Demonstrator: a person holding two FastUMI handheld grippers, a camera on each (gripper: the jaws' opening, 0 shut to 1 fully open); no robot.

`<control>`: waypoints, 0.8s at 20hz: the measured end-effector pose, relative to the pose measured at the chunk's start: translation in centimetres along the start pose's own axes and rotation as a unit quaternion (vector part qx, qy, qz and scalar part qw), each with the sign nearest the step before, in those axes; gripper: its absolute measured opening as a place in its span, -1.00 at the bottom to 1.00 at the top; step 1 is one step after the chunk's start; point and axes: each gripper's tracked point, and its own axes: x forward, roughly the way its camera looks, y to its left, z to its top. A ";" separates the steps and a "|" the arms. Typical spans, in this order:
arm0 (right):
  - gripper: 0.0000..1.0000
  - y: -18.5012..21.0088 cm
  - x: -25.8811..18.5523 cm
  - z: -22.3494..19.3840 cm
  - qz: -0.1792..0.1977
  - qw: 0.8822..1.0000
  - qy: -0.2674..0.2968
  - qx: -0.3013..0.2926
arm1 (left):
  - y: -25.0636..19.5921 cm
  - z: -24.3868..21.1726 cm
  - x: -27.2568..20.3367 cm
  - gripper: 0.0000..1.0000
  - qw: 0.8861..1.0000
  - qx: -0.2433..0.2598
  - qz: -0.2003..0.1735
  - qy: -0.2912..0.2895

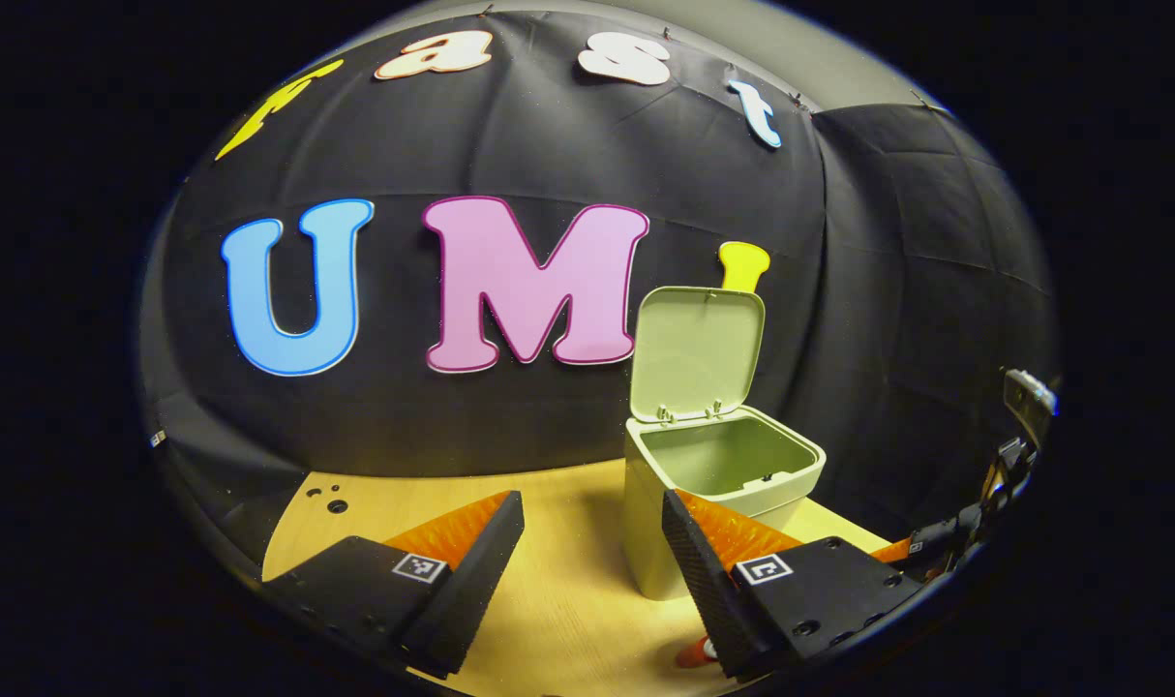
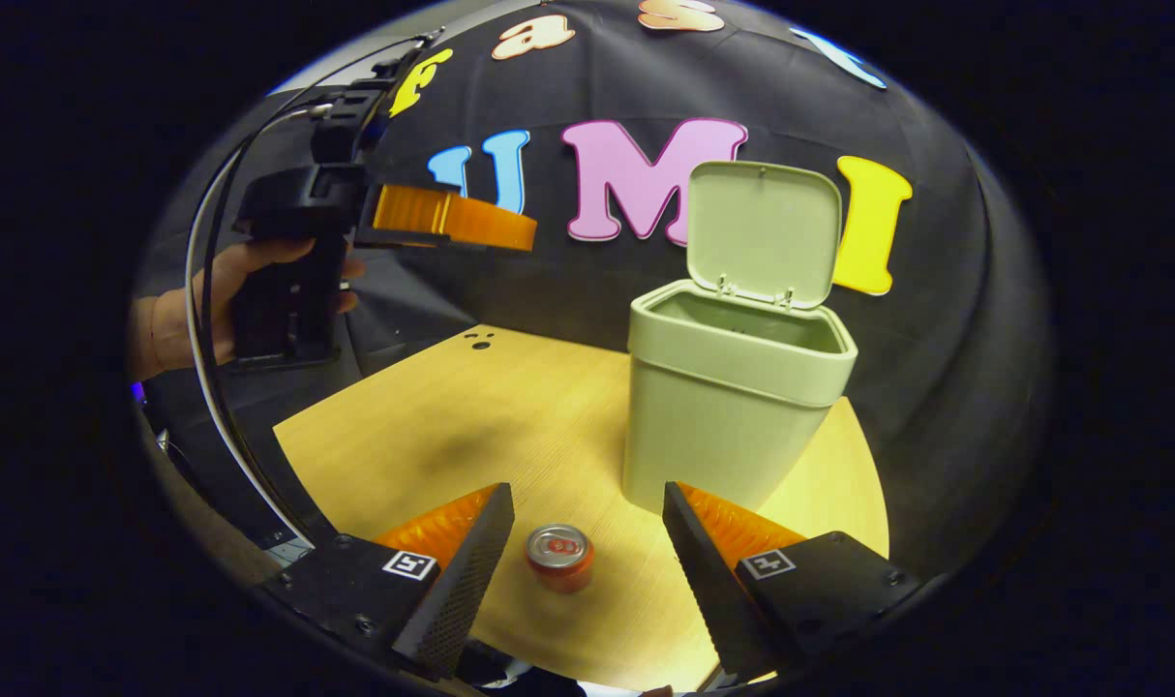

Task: Press the lid of the desktop garbage bin to open it, pick up the crumpled paper on the desktop and throw it into the bin, then pick up the pop can on the desktop and drop it into the bin, and finally close the garbage bin lid.

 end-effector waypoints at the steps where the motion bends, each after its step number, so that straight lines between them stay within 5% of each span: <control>1: 0.94 0.4 0.3 -0.5 0.004 1.000 0.005 -0.003 | 0.5 -0.3 -0.6 0.85 1.000 -0.002 0.008 0.001; 16: 0.96 2.0 6.1 -8.7 0.044 0.994 0.100 -0.004 | 5.8 -4.7 -7.5 0.88 0.996 -0.006 0.078 0.043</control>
